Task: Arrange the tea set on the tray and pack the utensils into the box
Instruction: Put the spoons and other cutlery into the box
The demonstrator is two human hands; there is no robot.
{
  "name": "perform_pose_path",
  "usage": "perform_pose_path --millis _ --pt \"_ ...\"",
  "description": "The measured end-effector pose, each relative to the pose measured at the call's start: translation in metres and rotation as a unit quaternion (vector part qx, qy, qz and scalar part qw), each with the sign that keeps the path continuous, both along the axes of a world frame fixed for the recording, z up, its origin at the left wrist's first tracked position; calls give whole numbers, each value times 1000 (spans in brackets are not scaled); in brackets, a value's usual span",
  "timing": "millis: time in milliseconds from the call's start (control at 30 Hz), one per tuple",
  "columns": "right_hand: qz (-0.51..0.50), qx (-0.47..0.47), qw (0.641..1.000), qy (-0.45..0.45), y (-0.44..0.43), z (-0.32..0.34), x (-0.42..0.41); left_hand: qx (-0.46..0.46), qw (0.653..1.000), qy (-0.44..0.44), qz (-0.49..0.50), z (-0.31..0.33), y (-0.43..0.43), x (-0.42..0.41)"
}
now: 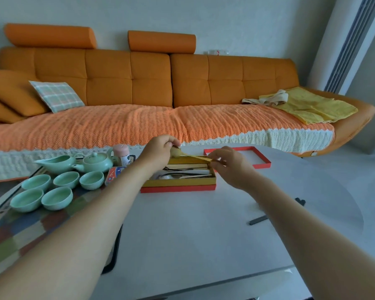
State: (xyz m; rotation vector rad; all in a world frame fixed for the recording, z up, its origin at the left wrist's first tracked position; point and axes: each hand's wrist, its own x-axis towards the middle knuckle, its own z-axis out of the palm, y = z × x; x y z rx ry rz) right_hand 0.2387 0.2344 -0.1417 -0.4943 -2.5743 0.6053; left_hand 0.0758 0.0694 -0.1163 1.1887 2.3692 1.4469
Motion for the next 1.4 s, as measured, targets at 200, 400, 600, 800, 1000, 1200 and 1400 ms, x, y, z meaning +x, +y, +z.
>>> perform_pose_path --millis 200,400,600,800,1000,1200,1400 --pt "8 43 999 18 -9 -5 -45 3 997 8 77 -12 -11 -35" --pt "-38 79 995 -37 -11 -19 -81 -146 972 182 -5 -48 -14 -60" --pt "-128 115 982 -75 -8 -29 -95 -125 973 195 8 -62 -3 -64" --pt "-117 75 981 -139 -11 -27 -99 -243 940 240 -8 -60 -4 -55" --pt "-89 -2 990 -112 -13 -15 -83 -276 925 259 -1 -50 -2 -44" --pt "-62 -9 998 -20 -4 6 -40 -161 935 314 -23 -30 25 1" --pt "-81 33 990 -108 21 11 37 -103 944 295 -105 -24 54 71"
